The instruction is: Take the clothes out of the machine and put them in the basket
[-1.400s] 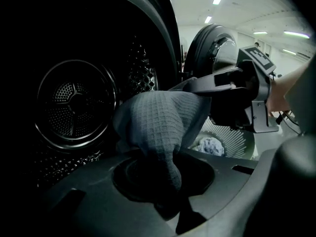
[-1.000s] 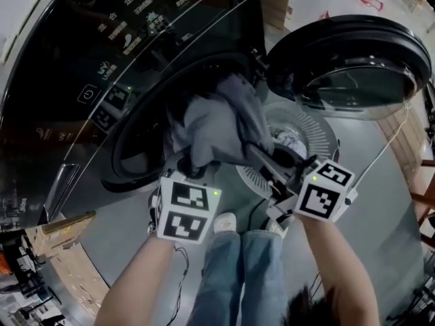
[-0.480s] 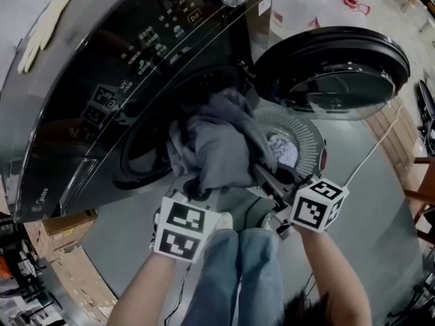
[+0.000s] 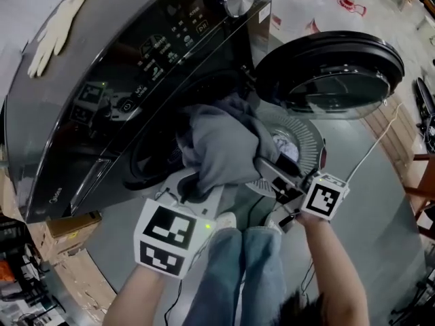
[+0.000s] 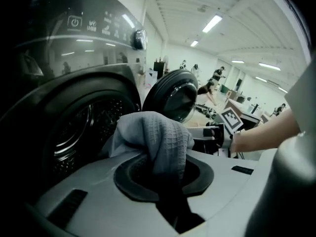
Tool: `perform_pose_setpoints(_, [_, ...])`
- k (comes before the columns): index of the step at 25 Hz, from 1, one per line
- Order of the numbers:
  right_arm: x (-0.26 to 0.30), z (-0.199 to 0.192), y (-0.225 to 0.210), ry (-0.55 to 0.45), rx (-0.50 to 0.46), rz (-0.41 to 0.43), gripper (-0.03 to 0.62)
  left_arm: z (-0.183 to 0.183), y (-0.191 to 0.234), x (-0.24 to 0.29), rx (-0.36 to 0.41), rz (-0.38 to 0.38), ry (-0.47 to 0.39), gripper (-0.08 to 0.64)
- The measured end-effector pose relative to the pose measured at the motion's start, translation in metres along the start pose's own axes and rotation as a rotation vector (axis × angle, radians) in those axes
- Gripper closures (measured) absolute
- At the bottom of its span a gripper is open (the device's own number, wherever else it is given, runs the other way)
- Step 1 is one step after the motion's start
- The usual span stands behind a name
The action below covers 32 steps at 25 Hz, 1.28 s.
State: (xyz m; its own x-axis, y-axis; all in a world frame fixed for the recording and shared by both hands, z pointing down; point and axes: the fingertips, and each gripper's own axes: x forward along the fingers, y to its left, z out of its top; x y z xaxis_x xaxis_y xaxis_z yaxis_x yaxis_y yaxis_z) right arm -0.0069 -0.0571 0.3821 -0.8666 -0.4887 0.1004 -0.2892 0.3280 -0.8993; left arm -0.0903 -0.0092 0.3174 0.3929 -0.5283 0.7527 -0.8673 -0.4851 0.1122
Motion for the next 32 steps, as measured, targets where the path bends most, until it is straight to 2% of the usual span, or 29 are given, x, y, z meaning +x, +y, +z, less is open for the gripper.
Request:
perform_pose_setpoints(5, [-0.023,0.014,0.028,-0.079,0.009,0.050,0.239,0.031,-0.011,-0.021,0.034,-0.030,-0.014,0.495])
perform_pose_setpoints(8, [-0.036,0.018,0.044,-0.092,-0.009,0.020,0.239,0.043,-0.018,-0.031,0.051,-0.049,-0.001,0.496])
perform_pose_setpoints(12, [-0.055,0.024,0.066,-0.107,-0.031,-0.037,0.239,0.056,-0.025,-0.043,0.026,-0.072,0.015,0.495])
perform_pose_setpoints(18, [-0.080,0.040,0.099,-0.141,-0.031,-0.057,0.239,0.092,-0.052,-0.069,0.105,-0.105,0.005,0.496])
perform_pose_setpoints(27, [-0.113,0.082,0.174,-0.047,-0.177,-0.117,0.242,0.146,-0.087,-0.121,0.117,-0.151,-0.046,0.497])
perform_pose_setpoints(30, [-0.129,0.096,0.196,-0.044,-0.166,-0.146,0.251,0.162,-0.100,-0.136,0.108,-0.167,-0.063,0.495])
perform_pose_setpoints(32, [-0.139,0.100,0.204,-0.050,-0.114,-0.171,0.254,0.170,-0.108,-0.142,0.106,-0.176,-0.071,0.495])
